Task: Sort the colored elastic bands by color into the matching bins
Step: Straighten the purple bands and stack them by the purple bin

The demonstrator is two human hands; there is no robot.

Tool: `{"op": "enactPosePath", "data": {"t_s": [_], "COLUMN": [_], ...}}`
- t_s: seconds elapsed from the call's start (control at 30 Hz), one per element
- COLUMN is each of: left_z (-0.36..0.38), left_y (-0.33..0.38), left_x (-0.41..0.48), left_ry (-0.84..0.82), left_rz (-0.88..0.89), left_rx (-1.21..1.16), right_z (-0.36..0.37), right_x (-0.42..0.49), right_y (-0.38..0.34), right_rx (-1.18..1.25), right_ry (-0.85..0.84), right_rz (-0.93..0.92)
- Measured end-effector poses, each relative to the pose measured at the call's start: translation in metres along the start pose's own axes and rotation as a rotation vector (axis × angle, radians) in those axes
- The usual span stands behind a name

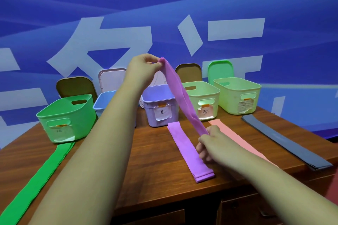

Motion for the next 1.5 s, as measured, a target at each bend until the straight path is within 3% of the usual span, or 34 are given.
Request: {"op": "enactPosePath", "data": {"t_s": [0.17,0.4,0.53,0.7,0.93,1.1,1.3,1.5], "left_z": [0.003,0.008,0.013,0.024,0.043,0.061,0.095,0.114], "left_y": [-0.006,-0.007,-0.005,-0.013,-0.037,-0.057,-0.079,-0.106], "left_x": [0.001,0.0,0.001,0.001,0.004,-0.004,-0.016,-0.028], "left_ry": [0.043,0.04,0.026,0.035,-0.002,-0.028,-0.163,-0.167], "left_rz": [0.003,-0.002,0.027,0.084,0.115,0.043,0.037,0.028], "left_rx": [0.102,0.135,0.177,0.272,0.39,0.388,0.592,0.601], "right_z": [-0.01,-0.014,-0.014,-0.012,-0.018,-0.017,-0.016,-0.009], "right_x": [-0.01,-0.004,-0.002,-0.003,-0.012,-0.018,-0.026,-0.024], "right_y": [-0.011,0.001,0.001,0.006,0.003,0.001,-0.002,0.003], "right_rx": [-0.31,-0.063,-0.039,0.008,-0.252,-0.332,-0.38,-0.435], "right_ry": [0.073,0.017,-0.007,-0.039,-0.05,-0.075,-0.102,-0.139], "right_rz": [-0.144,-0.063,-0.107,-0.031,-0.036,-0.013,0.053,0.133]}}
Point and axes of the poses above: each hand's wrist, its own x-axis towards the middle knuckle, its own z-axis out of the palm, y = z × x, the point moved 5 cm from there along x, towards the middle knuckle, and after that the axes turned 2 degrees about z, right-handed, at the moved point
